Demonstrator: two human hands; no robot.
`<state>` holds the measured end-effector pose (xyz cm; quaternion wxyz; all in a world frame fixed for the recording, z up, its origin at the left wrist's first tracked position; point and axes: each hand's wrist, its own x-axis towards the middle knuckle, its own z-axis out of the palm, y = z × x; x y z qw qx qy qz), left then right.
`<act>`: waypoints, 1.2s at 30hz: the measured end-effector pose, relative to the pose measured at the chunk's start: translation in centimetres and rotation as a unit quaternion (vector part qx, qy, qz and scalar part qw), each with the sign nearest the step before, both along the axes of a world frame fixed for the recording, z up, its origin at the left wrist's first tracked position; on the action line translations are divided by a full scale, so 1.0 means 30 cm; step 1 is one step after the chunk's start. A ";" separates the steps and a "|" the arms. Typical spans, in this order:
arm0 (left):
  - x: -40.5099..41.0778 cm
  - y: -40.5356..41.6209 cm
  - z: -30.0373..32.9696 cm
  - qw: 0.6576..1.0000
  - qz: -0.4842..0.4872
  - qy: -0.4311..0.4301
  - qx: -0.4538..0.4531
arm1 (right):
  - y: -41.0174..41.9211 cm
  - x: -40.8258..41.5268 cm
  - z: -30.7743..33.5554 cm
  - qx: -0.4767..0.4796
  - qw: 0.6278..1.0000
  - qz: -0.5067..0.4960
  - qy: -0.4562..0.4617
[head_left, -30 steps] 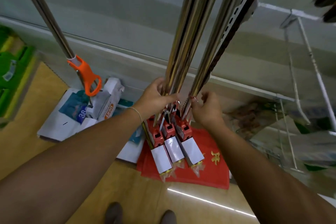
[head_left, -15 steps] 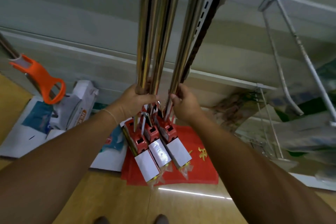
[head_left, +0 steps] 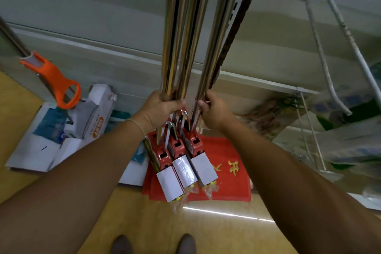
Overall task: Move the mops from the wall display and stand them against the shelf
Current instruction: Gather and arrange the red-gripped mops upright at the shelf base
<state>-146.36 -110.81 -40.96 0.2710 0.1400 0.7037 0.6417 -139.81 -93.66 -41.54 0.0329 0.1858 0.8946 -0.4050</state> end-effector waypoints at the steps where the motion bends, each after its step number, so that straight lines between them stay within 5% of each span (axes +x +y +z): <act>1: 0.011 -0.005 0.004 1.000 0.004 0.006 -0.002 | 0.001 0.003 -0.002 0.003 1.000 0.004 -0.003; 24: 0.201 -0.244 0.105 0.998 -0.032 0.005 -0.062 | -0.030 0.158 0.036 0.068 0.984 0.131 -0.101; 36: 0.202 -0.283 0.124 0.995 -0.045 0.006 -0.087 | -0.040 0.175 0.010 0.120 0.985 0.114 -0.047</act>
